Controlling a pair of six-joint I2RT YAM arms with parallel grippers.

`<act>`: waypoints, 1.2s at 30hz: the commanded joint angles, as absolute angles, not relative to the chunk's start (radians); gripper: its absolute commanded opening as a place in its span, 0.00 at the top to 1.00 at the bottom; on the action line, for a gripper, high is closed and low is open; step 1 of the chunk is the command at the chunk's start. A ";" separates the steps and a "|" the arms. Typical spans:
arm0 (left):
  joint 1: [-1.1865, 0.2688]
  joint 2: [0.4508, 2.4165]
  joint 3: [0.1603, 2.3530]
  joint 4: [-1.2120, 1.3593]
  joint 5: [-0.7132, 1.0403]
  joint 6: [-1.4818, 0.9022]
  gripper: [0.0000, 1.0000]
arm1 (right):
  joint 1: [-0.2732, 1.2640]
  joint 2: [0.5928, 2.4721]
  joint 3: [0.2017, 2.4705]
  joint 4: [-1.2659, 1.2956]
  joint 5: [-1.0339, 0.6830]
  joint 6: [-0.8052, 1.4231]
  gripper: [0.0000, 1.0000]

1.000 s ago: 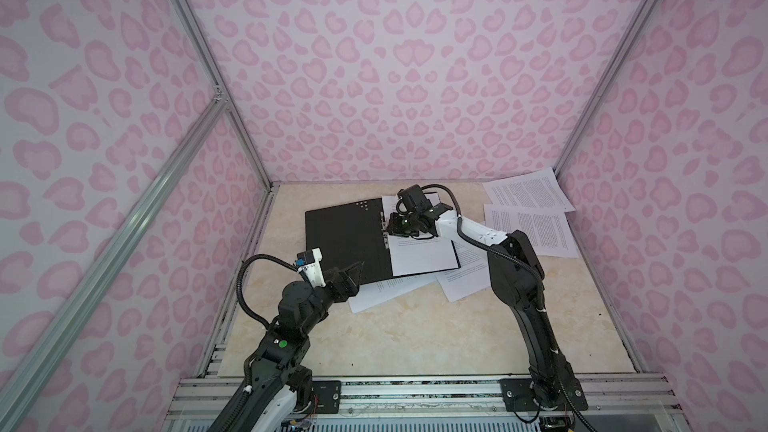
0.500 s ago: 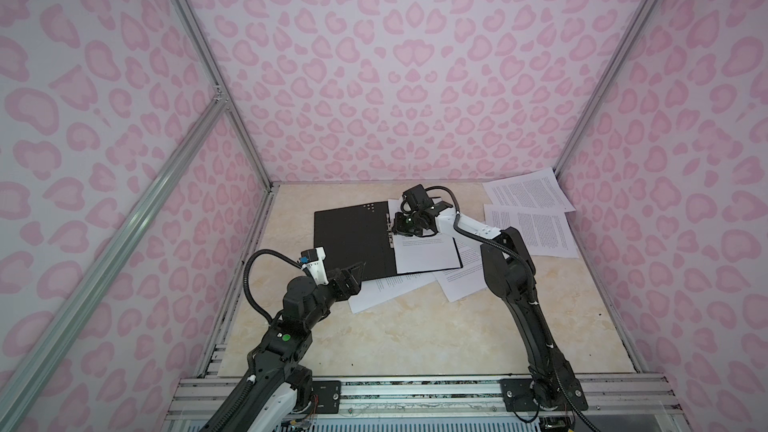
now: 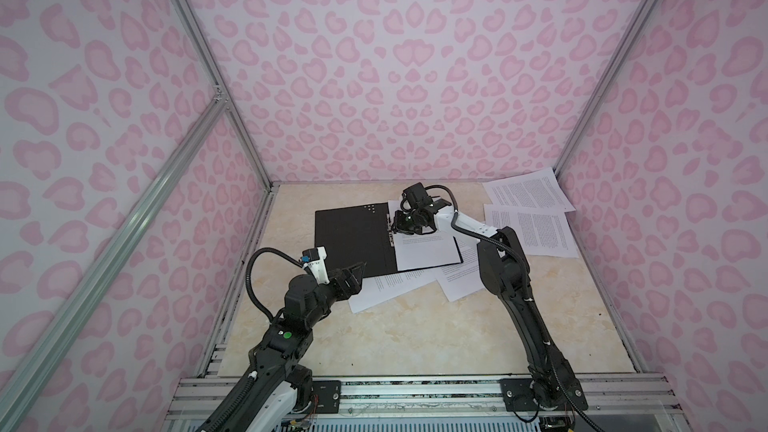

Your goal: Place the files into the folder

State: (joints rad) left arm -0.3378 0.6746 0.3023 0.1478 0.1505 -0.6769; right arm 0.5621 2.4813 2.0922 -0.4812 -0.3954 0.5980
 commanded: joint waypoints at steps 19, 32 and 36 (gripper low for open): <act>-0.337 0.897 0.448 0.018 0.351 -0.663 0.02 | 0.738 2.207 1.971 -0.737 0.016 0.363 0.33; -0.338 0.723 0.283 -0.240 0.329 -0.824 0.00 | 0.802 1.768 1.128 -0.267 -0.298 0.454 0.34; -0.337 0.762 0.239 -0.192 0.356 -0.848 0.00 | 0.808 1.763 1.050 -0.175 -0.323 0.468 0.34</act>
